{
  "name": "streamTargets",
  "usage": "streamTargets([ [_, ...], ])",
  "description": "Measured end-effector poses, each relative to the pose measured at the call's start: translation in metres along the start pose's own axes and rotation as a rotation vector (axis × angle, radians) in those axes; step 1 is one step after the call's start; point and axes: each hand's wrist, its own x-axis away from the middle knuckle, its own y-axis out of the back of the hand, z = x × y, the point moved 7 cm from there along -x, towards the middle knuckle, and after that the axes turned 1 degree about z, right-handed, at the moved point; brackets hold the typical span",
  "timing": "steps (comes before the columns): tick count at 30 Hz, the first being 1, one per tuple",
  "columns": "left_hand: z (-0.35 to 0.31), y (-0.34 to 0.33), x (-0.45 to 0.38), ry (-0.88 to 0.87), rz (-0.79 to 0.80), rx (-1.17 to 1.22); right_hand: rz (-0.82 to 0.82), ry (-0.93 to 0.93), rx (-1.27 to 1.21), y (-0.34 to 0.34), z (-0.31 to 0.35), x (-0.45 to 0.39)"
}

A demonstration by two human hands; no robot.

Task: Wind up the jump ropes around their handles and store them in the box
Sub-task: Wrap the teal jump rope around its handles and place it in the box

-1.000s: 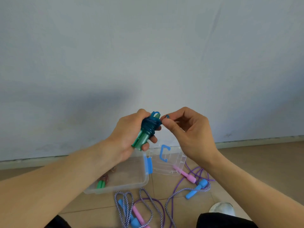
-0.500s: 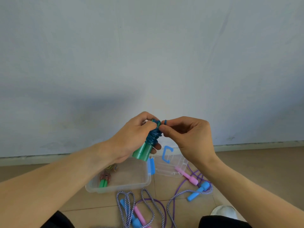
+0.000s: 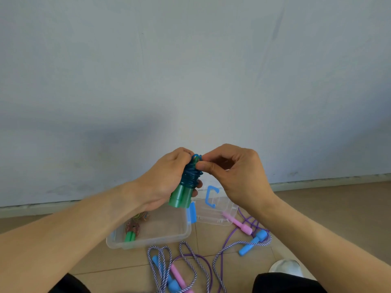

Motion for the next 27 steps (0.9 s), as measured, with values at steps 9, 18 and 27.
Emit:
streamTargets([
  [9, -0.009, 0.006, 0.002, 0.019, 0.169, 0.120, -0.021, 0.182, 0.121, -0.004, 0.008, 0.005],
  [18, -0.008, 0.003, 0.006, 0.064, 0.189, 0.291, -0.056, 0.033, -0.016, 0.001, 0.007, 0.003],
  [27, -0.006, -0.001, 0.005, 0.060, 0.219, 0.273, -0.042, -0.200, -0.262, 0.015, 0.002, 0.000],
])
